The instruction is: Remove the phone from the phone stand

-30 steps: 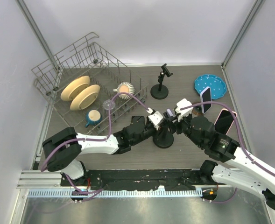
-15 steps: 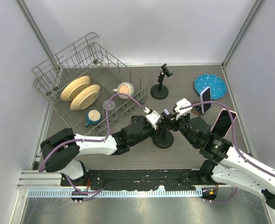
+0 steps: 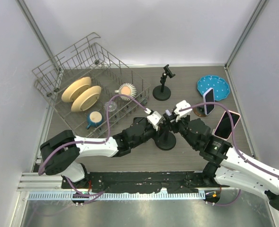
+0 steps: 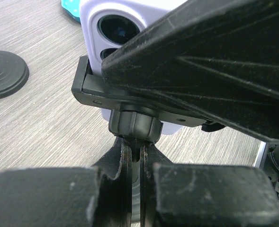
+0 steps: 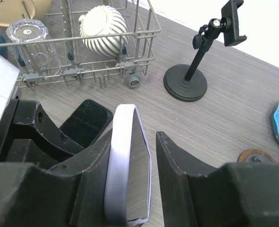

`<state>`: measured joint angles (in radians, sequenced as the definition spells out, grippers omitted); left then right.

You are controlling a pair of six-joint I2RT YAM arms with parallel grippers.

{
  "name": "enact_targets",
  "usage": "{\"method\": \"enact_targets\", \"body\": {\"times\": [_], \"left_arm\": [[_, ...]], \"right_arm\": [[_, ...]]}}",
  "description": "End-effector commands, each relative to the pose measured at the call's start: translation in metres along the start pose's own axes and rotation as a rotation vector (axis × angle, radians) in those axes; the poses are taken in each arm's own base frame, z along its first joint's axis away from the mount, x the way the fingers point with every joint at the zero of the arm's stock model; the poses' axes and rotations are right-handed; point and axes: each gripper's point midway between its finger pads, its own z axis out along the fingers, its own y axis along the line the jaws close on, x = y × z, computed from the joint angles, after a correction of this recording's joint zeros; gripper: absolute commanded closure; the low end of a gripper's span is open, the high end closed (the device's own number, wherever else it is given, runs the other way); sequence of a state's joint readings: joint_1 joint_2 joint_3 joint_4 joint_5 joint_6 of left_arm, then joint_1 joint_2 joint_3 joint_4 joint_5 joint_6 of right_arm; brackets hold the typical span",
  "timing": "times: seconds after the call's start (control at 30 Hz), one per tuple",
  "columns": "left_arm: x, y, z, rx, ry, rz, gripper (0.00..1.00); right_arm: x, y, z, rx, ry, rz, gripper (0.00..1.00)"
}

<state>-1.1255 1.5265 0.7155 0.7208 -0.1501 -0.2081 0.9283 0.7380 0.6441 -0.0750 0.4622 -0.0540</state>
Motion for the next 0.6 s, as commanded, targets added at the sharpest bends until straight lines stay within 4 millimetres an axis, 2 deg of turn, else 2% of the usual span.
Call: {"method": "enact_targets", "body": {"times": [0.0, 0.1, 0.13, 0.2, 0.23, 0.27, 0.5, 0.57], "left_arm": [[-0.045, -0.003, -0.006, -0.003, -0.128, -0.058, 1.0], [-0.045, -0.001, -0.005, -0.012, -0.127, -0.066, 1.0], [-0.045, -0.001, -0.005, -0.018, -0.126, -0.072, 1.0], [-0.042, 0.006, -0.004, -0.059, -0.112, -0.1, 1.0], [-0.04, 0.008, -0.004, -0.079, -0.098, -0.108, 1.0], [-0.039, 0.011, -0.003, -0.096, -0.095, -0.127, 1.0], [-0.035, 0.035, -0.002, -0.221, -0.081, -0.196, 1.0], [-0.032, 0.048, -0.001, -0.262, -0.072, -0.215, 1.0]], "right_arm": [[-0.002, -0.002, 0.002, 0.022, -0.016, 0.019, 0.59], [0.001, -0.001, 0.001, 0.015, -0.003, 0.023, 0.67], [0.001, 0.001, 0.0, 0.002, 0.001, 0.024, 0.76], [0.004, 0.004, -0.001, -0.013, 0.019, 0.032, 0.87], [0.005, 0.005, -0.002, -0.019, 0.027, 0.034, 0.97], [0.003, 0.005, -0.003, -0.025, 0.029, 0.038, 0.99], [0.015, 0.017, -0.016, -0.067, 0.139, 0.069, 0.99], [0.02, 0.017, -0.021, -0.058, 0.175, 0.063, 0.99]]}}
